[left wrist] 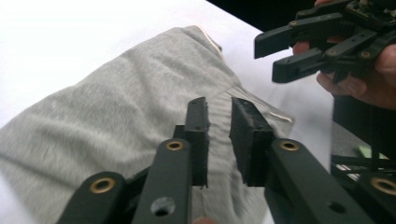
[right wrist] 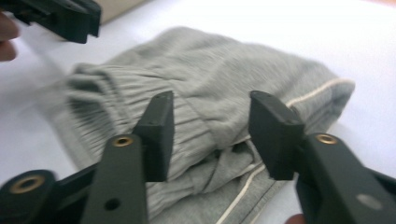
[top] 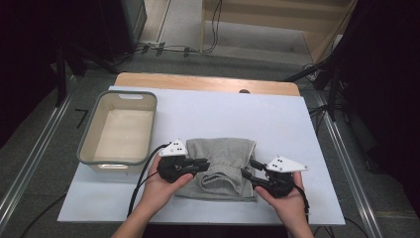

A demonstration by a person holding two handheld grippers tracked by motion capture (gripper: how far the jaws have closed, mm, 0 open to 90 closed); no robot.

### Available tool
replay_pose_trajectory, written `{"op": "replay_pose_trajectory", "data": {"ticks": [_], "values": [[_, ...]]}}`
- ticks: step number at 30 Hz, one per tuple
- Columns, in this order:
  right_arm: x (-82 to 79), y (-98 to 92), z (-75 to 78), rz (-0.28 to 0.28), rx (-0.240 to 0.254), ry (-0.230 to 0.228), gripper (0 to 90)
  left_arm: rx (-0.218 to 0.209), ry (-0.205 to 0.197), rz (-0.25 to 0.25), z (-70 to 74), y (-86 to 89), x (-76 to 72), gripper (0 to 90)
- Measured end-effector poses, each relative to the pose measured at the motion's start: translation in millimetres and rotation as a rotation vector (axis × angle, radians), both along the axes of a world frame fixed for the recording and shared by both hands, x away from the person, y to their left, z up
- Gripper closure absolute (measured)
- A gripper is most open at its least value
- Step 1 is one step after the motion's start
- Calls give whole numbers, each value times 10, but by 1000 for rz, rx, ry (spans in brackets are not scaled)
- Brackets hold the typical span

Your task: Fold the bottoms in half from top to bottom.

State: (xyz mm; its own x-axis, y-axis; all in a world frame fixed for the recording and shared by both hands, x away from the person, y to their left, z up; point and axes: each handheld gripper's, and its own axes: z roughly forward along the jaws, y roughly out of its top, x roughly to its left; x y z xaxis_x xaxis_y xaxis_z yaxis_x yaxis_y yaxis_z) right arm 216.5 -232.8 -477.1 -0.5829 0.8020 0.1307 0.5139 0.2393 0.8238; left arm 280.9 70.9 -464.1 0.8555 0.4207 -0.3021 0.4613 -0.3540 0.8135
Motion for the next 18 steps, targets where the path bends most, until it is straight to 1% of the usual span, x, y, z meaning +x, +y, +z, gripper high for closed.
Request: {"op": "replay_pose_trajectory", "data": {"ticks": [1, 3, 4, 5, 8, 10, 11, 12, 14, 17, 18], "values": [[40, 20, -39, -20, 9, 27, 438, 1, 6, -6, -15, -25, 6, 806], [73, 48, -98, -45, 17, 52, 412, 17, 12, -26, -60, -82, -6, 811], [80, 56, -120, -51, 16, 61, 399, 32, 12, -45, -91, -103, -22, 818], [87, 73, -155, -55, 20, 75, 379, 41, 15, -54, -120, -113, -38, 821], [78, 107, -222, -54, 20, 102, 371, 61, 30, -62, -208, -124, -86, 828], [67, 125, -265, -46, 26, 119, 371, 104, 43, -71, -288, -143, -134, 839], [62, 131, -279, -46, 25, 131, 371, 117, 42, -71, -315, -149, -149, 844], [60, 134, -290, -47, 27, 136, 374, 126, 50, -76, -355, -153, -167, 852], [57, 139, -316, -45, 37, 157, 388, 139, 63, -66, -384, -151, -171, 867], [43, 152, -351, -27, 54, 177, 469, 142, 60, -63, -394, -147, -175, 883], [36, 156, -353, -25, 55, 176, 508, 138, 59, -59, -403, -152, -187, 883]]}}
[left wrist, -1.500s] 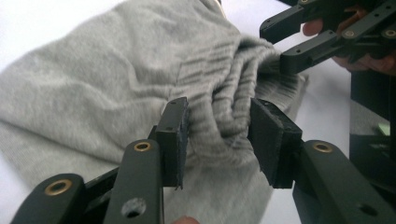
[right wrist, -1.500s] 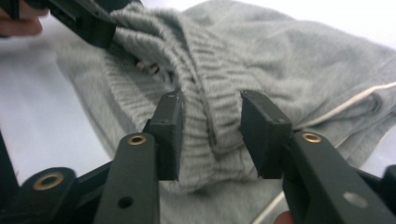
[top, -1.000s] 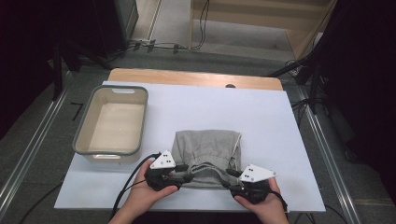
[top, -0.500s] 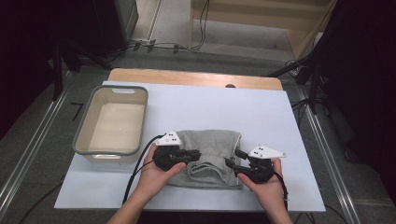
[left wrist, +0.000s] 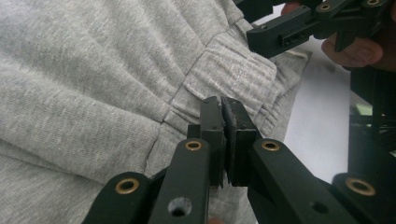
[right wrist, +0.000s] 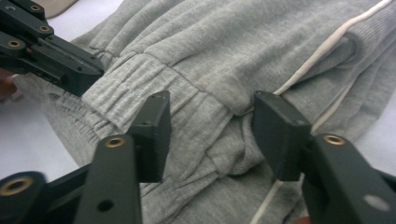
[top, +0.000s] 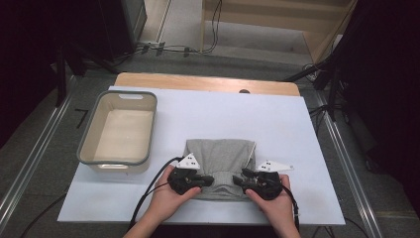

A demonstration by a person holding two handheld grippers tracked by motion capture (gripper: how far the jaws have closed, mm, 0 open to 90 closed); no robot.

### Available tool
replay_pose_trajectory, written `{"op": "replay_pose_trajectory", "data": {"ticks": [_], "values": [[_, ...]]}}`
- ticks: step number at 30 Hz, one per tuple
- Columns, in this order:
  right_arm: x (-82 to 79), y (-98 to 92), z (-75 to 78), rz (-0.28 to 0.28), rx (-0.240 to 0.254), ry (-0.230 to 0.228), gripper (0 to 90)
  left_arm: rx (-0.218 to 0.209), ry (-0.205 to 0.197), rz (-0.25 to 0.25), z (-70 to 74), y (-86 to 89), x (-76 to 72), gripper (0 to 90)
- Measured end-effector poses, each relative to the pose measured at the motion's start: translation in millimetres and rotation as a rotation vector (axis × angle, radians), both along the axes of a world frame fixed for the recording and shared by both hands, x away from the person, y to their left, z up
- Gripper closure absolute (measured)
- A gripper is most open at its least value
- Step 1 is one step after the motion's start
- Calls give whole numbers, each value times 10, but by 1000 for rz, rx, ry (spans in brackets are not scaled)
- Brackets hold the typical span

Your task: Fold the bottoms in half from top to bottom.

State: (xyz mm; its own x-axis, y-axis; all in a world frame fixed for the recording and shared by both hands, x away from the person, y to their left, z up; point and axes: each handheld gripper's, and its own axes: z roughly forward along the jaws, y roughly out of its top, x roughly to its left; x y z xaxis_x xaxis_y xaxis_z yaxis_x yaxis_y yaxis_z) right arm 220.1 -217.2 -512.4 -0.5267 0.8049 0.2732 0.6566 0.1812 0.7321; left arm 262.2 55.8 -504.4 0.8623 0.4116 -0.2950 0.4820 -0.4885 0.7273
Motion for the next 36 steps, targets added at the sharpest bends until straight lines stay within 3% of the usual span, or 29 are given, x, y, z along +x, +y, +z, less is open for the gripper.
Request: {"op": "replay_pose_trajectory", "data": {"ticks": [8, 12, 18, 21, 26, 32, 36], "values": [[-73, -6, 75, 19, 3, -9, 822, 1, -6, -1, -5, 14, -16, 891], [-110, 9, 140, 24, -23, -24, 842, 3, -14, -11, 4, 25, -24, 893], [-206, -45, 259, 27, 18, -32, 846, 4, -22, -24, 19, 40, -37, 890], [-281, -42, 278, 31, 8, -29, 846, 4, -17, -31, 29, 59, -31, 890], [-391, -40, 243, 34, -3, -6, 846, 4, -11, -40, 27, 76, -59, 891], [-381, -50, 88, 24, -39, 28, 845, 20, -8, -45, 33, 56, -79, 900], [-401, -31, 55, 18, -50, 20, 844, 38, 4, -67, 47, 61, -93, 900]]}}
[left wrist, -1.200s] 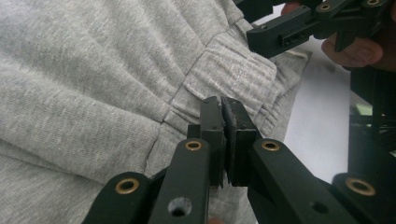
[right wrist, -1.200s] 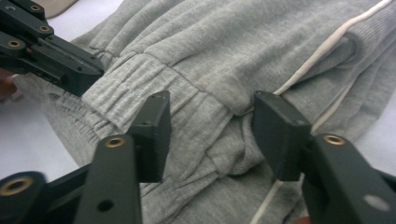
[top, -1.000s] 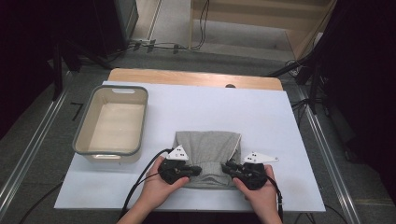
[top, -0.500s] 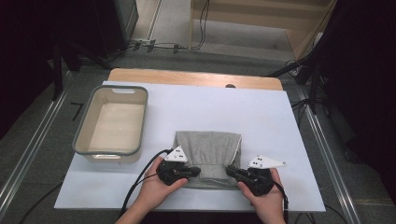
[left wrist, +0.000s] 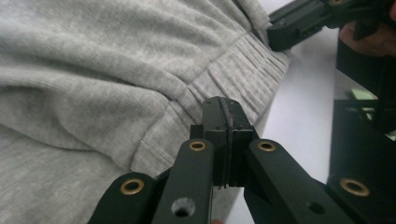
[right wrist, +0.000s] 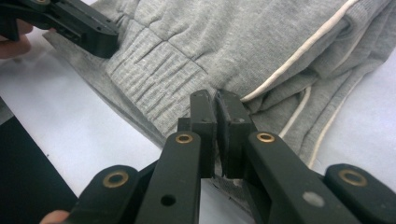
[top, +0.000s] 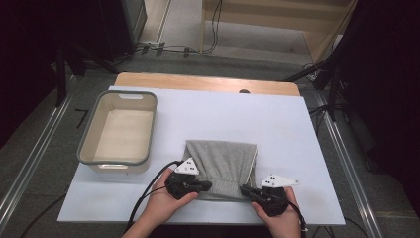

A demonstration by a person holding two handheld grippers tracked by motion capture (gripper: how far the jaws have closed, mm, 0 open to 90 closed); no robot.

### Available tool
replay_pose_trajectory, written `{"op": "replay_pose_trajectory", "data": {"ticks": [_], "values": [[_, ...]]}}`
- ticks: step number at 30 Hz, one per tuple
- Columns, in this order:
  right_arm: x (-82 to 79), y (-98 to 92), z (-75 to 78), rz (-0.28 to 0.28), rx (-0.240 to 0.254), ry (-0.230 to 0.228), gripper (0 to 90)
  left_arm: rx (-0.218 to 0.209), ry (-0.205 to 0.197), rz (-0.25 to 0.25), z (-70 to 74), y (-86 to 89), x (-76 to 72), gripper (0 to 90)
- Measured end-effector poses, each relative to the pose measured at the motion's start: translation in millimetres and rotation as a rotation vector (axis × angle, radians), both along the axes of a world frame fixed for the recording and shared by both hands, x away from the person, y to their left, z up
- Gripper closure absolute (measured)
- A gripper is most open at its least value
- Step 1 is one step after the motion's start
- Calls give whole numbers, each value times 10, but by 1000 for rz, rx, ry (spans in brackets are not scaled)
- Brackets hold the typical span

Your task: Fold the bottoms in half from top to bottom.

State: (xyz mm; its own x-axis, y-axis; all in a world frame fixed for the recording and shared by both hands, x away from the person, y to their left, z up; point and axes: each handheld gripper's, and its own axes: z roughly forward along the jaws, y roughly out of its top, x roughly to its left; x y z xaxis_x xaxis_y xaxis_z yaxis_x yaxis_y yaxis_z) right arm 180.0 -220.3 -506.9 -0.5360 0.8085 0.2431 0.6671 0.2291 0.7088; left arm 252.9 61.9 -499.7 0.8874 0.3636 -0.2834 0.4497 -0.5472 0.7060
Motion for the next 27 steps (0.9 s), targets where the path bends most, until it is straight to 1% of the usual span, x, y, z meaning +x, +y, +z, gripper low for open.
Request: {"op": "replay_pose_trajectory", "data": {"ticks": [3, 5, 6, 8, 9, 10, 11, 12, 13, 14, 15, 16, 18, 20, 21, 22, 23, 25, 27], "values": [[7, -4, -31, 2, 1, -1, 844, -1, 27, -13, -16, -5, 1, 900], [7, 3, -41, 1, -6, -6, 843, -10, 31, -2, -26, 0, -11, 900], [5, 9, -43, 1, -14, -12, 844, -10, 28, -4, -16, 4, -17, 900], [4, 20, -47, 4, -21, -18, 844, -17, -5, 4, 31, 22, -35, 882], [5, 16, -48, 5, -20, -17, 843, -38, -20, 20, 60, 50, -33, 824], [7, 13, -49, 4, -18, -17, 843, -62, -36, 66, 96, 100, -22, 756], [7, 11, -50, 5, -18, -17, 843, -67, -45, 89, 112, 136, -12, 699], [6, 11, -49, 5, -18, -16, 841, -64, -53, 122, 120, 181, 1, 659], [7, 10, -49, 6, -17, -15, 840, -50, -51, 147, 111, 224, 14, 612], [9, 7, -48, 6, -15, -13, 836, -43, -39, 172, 85, 258, 19, 554], [12, 3, -51, 8, -11, -11, 832, -41, -24, 179, 54, 290, 17, 515], [13, -1, -51, 5, -6, -7, 824, -46, -11, 184, 20, 307, 5, 513], [17, -18, -61, 0, 1, -8, 784, -36, 7, 186, -17, 317, -18, 507], [12, -35, -70, -33, 3, -12, 674, -31, 21, 186, -28, 303, -28, 509], [1, -44, -76, -54, 9, -10, 642, -29, 30, 181, -32, 293, -28, 519], [-8, -53, -80, -64, 20, -1, 621, -31, 46, 168, -44, 280, -24, 543], [-8, -63, -89, -66, 42, 13, 592, -34, 57, 162, -51, 274, -24, 569], [1, -73, -99, -59, 77, 43, 551, -36, 68, 161, -66, 268, -27, 590], [16, -66, -120, -49, 89, 56, 551, -40, 84, 157, -74, 268, -26, 623]]}}
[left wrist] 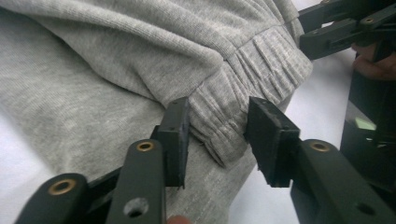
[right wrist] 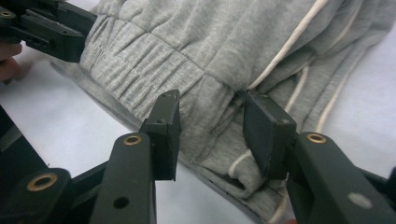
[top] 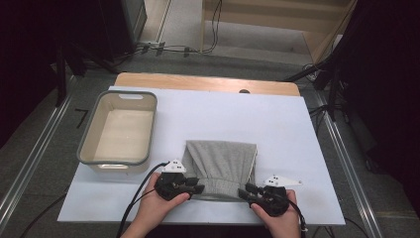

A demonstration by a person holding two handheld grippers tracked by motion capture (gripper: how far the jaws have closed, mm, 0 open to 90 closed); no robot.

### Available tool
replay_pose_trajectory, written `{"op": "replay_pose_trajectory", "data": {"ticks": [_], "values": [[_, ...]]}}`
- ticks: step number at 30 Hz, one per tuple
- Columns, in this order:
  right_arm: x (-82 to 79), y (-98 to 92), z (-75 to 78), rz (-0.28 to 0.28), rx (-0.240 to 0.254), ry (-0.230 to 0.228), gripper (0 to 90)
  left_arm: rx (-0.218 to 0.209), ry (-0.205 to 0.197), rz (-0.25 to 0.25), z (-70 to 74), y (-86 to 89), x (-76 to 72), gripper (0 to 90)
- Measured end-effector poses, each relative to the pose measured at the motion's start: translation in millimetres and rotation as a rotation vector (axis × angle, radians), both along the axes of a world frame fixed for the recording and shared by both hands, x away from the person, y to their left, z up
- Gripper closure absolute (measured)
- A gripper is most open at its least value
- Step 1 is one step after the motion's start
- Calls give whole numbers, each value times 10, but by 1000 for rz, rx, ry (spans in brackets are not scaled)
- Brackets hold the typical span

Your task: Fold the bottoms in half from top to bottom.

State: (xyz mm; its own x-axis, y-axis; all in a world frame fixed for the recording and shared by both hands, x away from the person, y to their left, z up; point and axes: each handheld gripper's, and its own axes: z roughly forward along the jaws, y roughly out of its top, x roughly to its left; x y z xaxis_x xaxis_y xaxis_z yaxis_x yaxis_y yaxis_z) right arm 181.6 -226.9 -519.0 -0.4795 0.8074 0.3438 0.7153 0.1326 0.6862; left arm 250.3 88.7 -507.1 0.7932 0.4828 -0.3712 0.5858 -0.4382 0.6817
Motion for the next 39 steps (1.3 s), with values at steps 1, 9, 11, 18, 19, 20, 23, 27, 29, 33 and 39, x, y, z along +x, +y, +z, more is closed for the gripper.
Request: {"op": "replay_pose_trajectory", "data": {"ticks": [1, 9, 11, 18, 19, 20, 23, 27, 29, 33, 39], "values": [[11, 5, -10, 6, 5, 5, 568, -2, 4, -7, -1, -3, -2, 660], [24, 7, 9, 34, 21, -3, 754, 10, -46, -40, 86, -47, -67, 834], [5, 19, 39, 37, 9, -16, 771, -3, -51, -43, 130, -18, -78, 836], [-54, 36, 83, 52, -29, -22, 776, 60, -65, -60, 94, 27, -157, 834], [-52, 39, 76, 51, -33, -22, 776, 58, -60, -56, 74, 23, -147, 832], [-47, 40, 72, 52, -37, -21, 775, 47, -47, -51, 70, 31, -131, 826], [-37, 35, 60, 56, -38, -16, 772, 30, -77, -45, 124, 50, -115, 730], [-45, 56, 57, 50, -50, -26, 772, -73, -155, -11, 380, 26, -70, 613], [-57, 87, 66, 48, -73, -36, 772, -102, -189, -14, 477, -76, -71, 601], [-67, 107, 71, 44, -87, -45, 771, -39, -174, -65, 371, -403, -101, 656], [-77, 108, 70, 48, -101, -60, 757, 16, -134, -63, 63, -490, -95, 805]]}}
